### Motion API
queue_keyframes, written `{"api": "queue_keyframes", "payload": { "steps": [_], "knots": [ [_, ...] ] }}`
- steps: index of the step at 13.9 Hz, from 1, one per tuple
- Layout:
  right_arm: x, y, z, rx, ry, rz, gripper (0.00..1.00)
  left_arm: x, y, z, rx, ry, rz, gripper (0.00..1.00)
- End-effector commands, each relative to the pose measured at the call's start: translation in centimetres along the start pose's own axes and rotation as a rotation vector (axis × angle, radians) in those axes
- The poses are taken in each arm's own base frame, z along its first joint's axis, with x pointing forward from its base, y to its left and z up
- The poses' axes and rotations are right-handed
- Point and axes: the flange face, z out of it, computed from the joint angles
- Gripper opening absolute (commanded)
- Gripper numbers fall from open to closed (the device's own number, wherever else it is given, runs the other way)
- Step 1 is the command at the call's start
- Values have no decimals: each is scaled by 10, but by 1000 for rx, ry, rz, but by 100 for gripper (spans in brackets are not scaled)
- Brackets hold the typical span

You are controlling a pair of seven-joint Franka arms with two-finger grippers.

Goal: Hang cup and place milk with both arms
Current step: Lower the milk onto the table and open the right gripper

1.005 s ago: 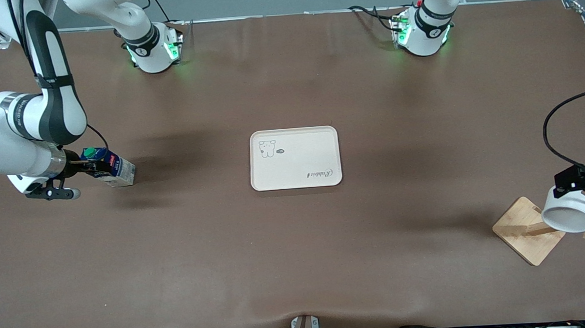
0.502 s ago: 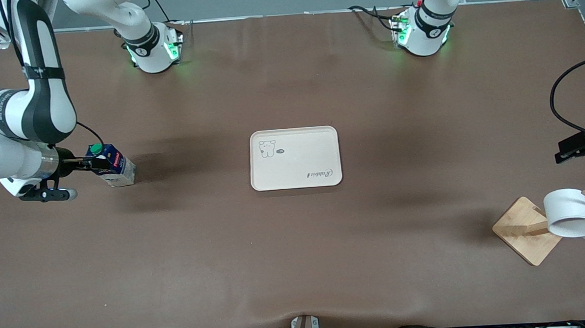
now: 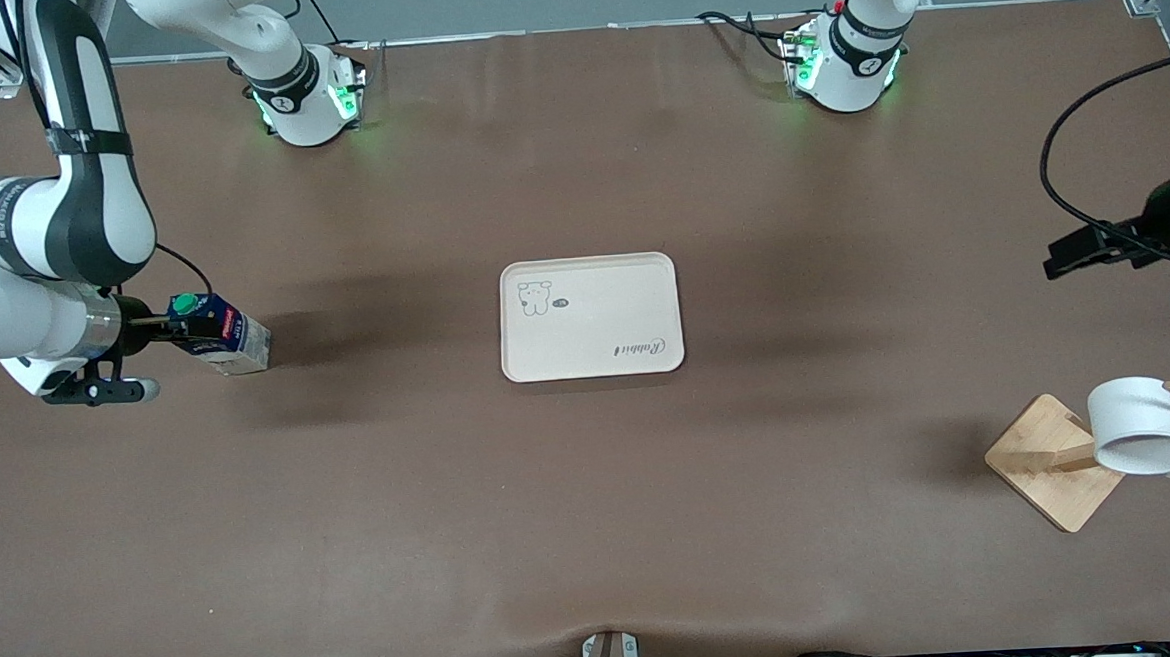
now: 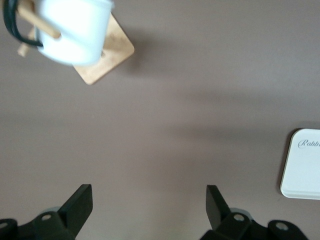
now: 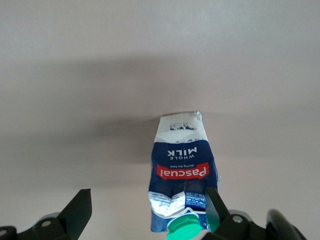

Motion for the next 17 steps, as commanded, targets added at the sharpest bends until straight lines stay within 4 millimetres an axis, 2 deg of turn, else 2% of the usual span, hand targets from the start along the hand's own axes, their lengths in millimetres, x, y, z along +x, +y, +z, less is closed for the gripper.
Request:
{"api": "queue_keyframes", "payload": {
  "steps": [1, 4, 5, 7, 9, 10, 12, 13, 15, 17],
  "knots": [
    [4, -10, -47, 14, 43, -28, 100, -28, 14, 4, 31, -9, -54, 100],
    [11, -21, -111, 10, 60, -54, 100, -36, 25, 4, 47, -34, -69, 100],
    [9, -24, -134, 13, 86, -64, 100, -36, 31, 5, 49, -35, -55, 100],
    [6, -26, -178, 21, 173, -81, 100, -35, 32, 3, 49, -29, -53, 100],
    [2, -38, -204, 34, 227, -146, 100, -34, 32, 3, 47, -27, -55, 100],
    [-2, -37, -215, 46, 229, -174, 100, -32, 32, -1, 44, -19, -55, 100],
    [-23, -25, -224, 71, 156, -166, 100, -26, 34, -2, 36, -15, -52, 100],
    [-46, -28, -241, 66, 148, -161, 100, -25, 35, -8, 30, -3, -50, 100],
    [-75, -20, -260, 83, 137, -45, 100, -25, 37, -11, 24, 2, -49, 100],
    [-96, -16, -269, 88, 122, -16, 100, -24, 37, -15, 23, 9, -5, 100]
  ]
}}
